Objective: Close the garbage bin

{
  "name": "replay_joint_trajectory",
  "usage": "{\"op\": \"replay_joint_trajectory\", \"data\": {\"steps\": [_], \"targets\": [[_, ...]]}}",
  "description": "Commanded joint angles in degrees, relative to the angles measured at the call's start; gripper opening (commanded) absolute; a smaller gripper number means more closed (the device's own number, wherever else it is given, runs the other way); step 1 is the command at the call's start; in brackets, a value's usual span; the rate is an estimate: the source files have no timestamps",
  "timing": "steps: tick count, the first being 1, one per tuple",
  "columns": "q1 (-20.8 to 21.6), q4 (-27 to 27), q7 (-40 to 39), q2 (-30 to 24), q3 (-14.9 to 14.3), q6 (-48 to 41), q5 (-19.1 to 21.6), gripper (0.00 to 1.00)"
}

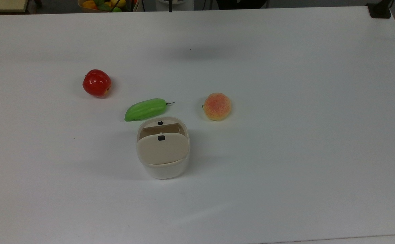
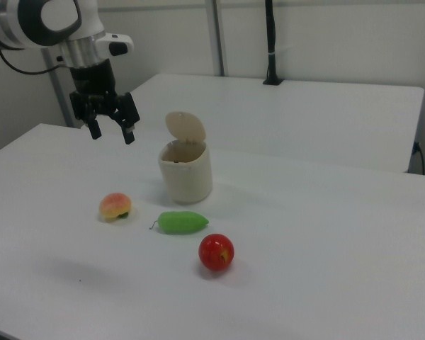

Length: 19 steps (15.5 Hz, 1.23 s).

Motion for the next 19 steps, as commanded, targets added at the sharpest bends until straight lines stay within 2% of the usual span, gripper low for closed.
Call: {"op": "replay_joint_trajectory", "data": {"steps": [1,15,16,17,19], "targets": [[0.23,-1.28,0.13,-1.34,-0.45,-0.57,-0.78,1.00],[-0.47,-1.10,0.04,-1.17,-0.45,-0.48,-0.69,1.00],[-0.39,-1.10,-0.22,-1.17,-0.45,-0.57,-0.69,0.97],[-0.39,-1.10,-0.49,-1.17,-0.54,-0.57,-0.69,0.89],[-0.47,-1.10,-0.67,-1.17,-0.45,-0.57,-0.34,0.42]]}}
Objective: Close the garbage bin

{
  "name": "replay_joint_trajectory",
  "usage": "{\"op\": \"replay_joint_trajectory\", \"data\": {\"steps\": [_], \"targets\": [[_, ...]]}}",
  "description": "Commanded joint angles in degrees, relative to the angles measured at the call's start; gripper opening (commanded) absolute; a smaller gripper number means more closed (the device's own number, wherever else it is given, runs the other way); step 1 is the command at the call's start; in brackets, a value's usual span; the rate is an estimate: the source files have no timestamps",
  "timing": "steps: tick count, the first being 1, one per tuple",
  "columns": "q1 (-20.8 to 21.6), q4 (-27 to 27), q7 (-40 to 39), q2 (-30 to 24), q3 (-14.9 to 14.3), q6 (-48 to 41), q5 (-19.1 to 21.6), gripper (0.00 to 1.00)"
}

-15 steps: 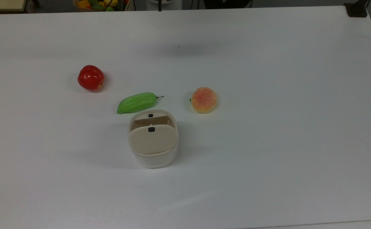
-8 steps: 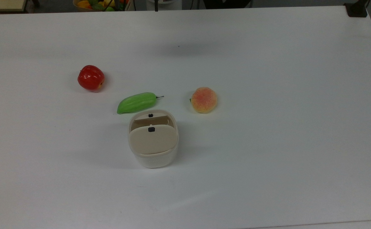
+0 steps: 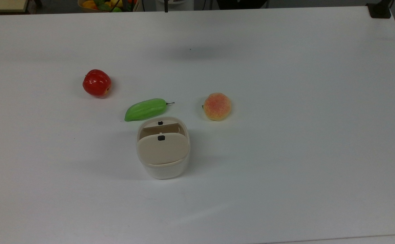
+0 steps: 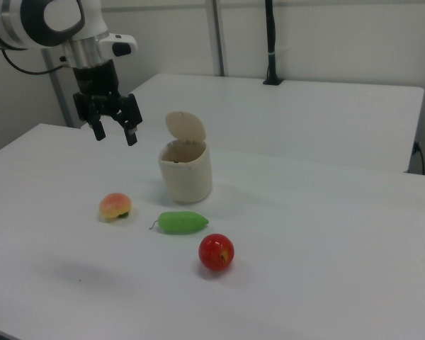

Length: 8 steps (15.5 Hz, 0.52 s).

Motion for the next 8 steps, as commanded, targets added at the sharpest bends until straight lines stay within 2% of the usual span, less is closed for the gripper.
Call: {"op": "replay_joint_trajectory", "data": {"steps": [1,3,8], "targets": [[0.32,-1.09,-0.66,-1.17,-0.37,-0.57,-0.25,0.22],[0.41,-1.09,-0.66,-1.08,-0.46,-0.48,-0.25,0.00],[0.41,-1.09,-0.66,-0.64,-0.46,0.05,-0.25,0.00]]}}
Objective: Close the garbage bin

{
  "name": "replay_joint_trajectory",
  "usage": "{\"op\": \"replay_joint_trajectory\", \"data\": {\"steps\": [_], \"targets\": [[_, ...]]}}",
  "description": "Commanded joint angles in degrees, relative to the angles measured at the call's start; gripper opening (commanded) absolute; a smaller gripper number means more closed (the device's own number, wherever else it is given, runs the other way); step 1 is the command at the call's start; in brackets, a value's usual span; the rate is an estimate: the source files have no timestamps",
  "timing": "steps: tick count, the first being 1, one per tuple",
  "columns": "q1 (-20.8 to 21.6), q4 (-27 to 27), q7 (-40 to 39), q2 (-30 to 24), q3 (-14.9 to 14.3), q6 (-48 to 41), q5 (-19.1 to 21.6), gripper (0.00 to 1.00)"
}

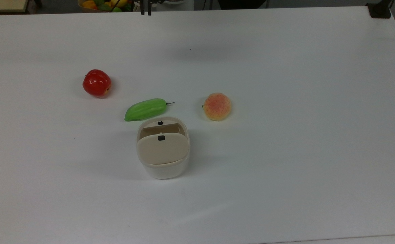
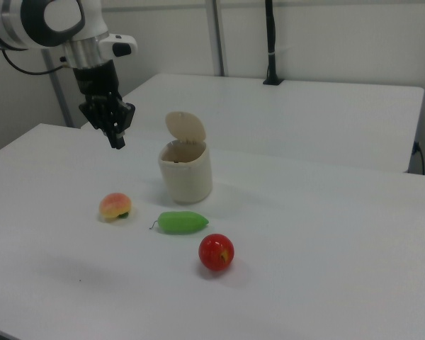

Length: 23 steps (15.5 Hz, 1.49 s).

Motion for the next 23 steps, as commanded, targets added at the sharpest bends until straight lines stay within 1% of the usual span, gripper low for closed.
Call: {"op": "replay_joint_trajectory", "data": {"steps": [1,4,6,14,23], "targets": [[0.40,-0.94,-0.66,-0.41,-0.46,0.31,-0.26,0.00],[0.32,1.78,-0.58,2.14,-0.46,3.20,0.09,0.00],[0.32,2.49,-0.40,3.37,-0.46,8.37,0.27,0.00],[0.49,2.57,0.39,10.66,-0.37,37.72,0.45,0.00],[0.84,2.66,0.48,19.71,-0.37,67.16,2.73,0.00]]}}
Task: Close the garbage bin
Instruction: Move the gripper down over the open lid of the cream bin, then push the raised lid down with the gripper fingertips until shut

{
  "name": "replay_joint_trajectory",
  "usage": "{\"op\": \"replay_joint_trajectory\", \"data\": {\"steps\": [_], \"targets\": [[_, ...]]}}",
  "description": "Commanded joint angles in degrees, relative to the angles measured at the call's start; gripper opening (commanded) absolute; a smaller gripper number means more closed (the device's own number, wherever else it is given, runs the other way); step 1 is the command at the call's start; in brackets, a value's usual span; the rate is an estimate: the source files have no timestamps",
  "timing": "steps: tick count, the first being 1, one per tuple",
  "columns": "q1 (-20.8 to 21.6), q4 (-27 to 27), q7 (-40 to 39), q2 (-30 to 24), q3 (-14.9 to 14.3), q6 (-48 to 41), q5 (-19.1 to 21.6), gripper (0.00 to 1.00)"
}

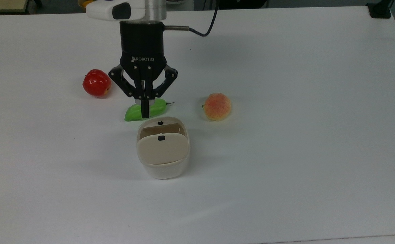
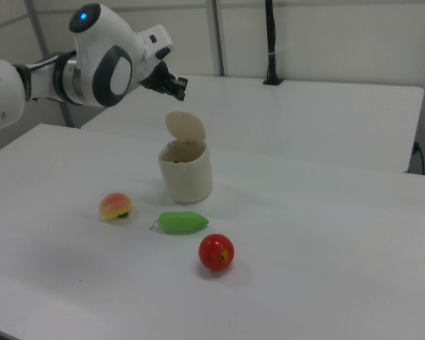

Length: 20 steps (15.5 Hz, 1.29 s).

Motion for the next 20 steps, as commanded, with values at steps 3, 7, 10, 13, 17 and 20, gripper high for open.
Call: {"op": "replay_joint_trajectory", "data": {"steps": [3,7,10,13,17,20], "targets": [[0.70,1.07,0.38,6.40,-0.20,15.63,1.76,0.00],[1.31,0.98,0.12,8.17,0.06,16.88,1.59,0.00],[1.58,0.72,0.03,7.47,0.06,15.92,1.59,0.00],[1.58,0.89,-0.32,5.54,0.06,7.95,1.06,0.00],[1.58,0.89,-0.59,3.86,-0.02,1.52,0.71,0.00],[1.40,0.89,-1.28,2.55,-0.29,-5.60,0.10,0.00]]}}
